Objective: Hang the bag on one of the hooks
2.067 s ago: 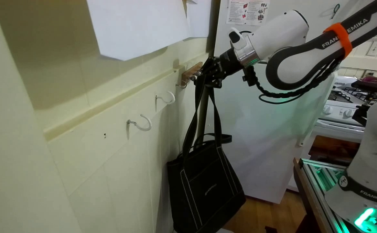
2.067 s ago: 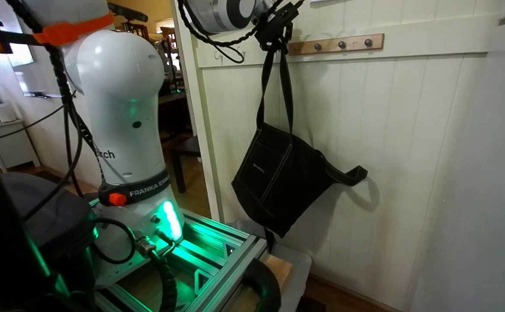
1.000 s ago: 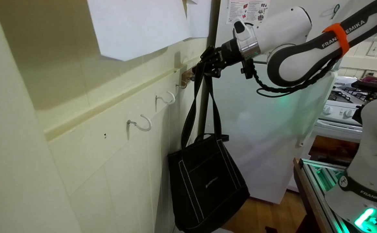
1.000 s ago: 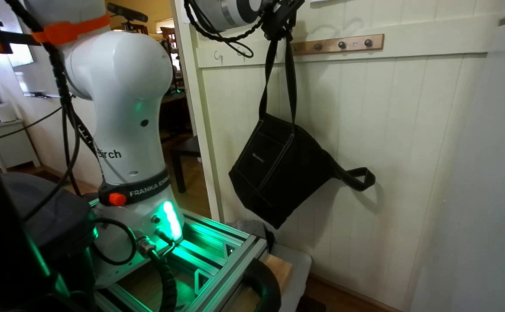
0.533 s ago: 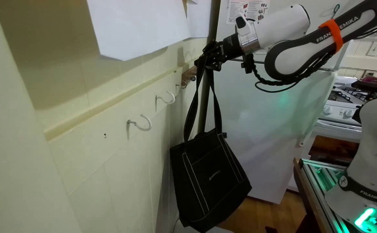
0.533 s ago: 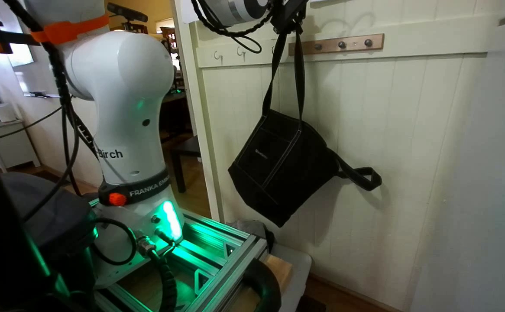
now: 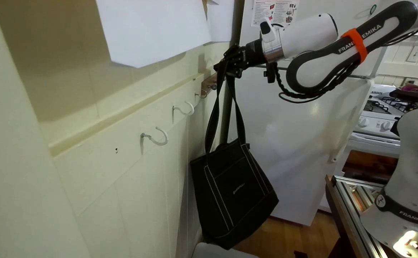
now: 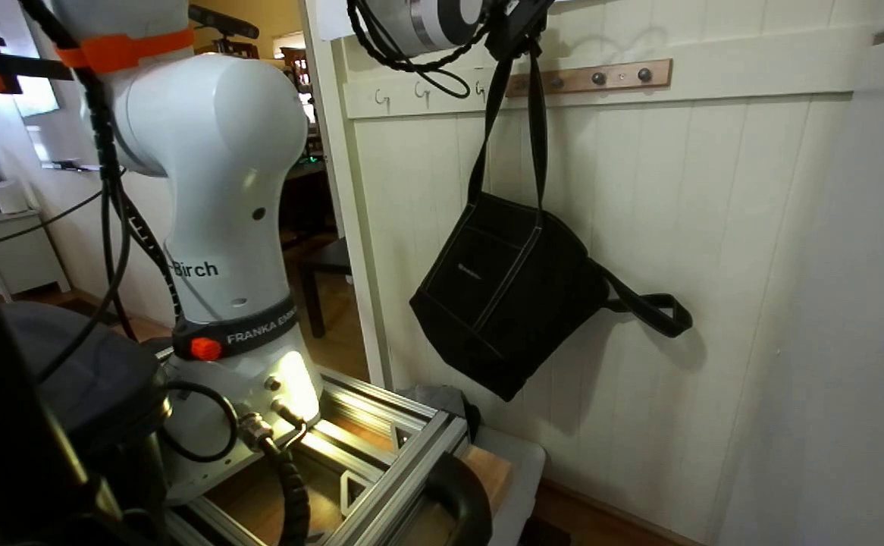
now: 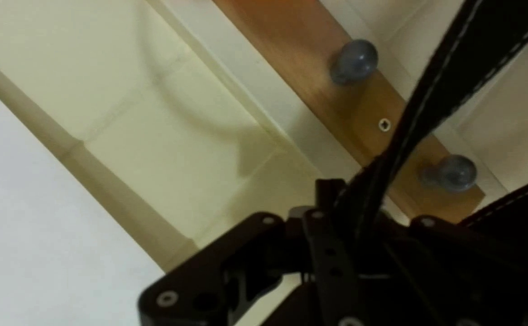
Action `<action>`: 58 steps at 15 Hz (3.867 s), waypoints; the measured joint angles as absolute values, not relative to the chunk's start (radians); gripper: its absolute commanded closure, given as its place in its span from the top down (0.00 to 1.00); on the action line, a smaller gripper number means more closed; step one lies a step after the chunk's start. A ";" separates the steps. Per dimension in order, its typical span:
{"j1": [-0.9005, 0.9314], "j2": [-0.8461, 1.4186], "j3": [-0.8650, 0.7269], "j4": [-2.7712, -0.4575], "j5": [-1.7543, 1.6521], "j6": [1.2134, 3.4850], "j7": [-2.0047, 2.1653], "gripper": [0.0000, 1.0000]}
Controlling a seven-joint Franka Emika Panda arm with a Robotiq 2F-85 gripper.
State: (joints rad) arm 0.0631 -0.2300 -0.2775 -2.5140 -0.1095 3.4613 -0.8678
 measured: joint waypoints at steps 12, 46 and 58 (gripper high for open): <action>0.089 -0.136 -0.294 -2.472 -0.111 3.515 -0.844 0.01; -0.046 -0.184 -0.181 -2.420 -0.191 3.264 -0.741 1.00; -0.034 -0.269 -0.163 -2.448 -0.178 3.088 -0.681 1.00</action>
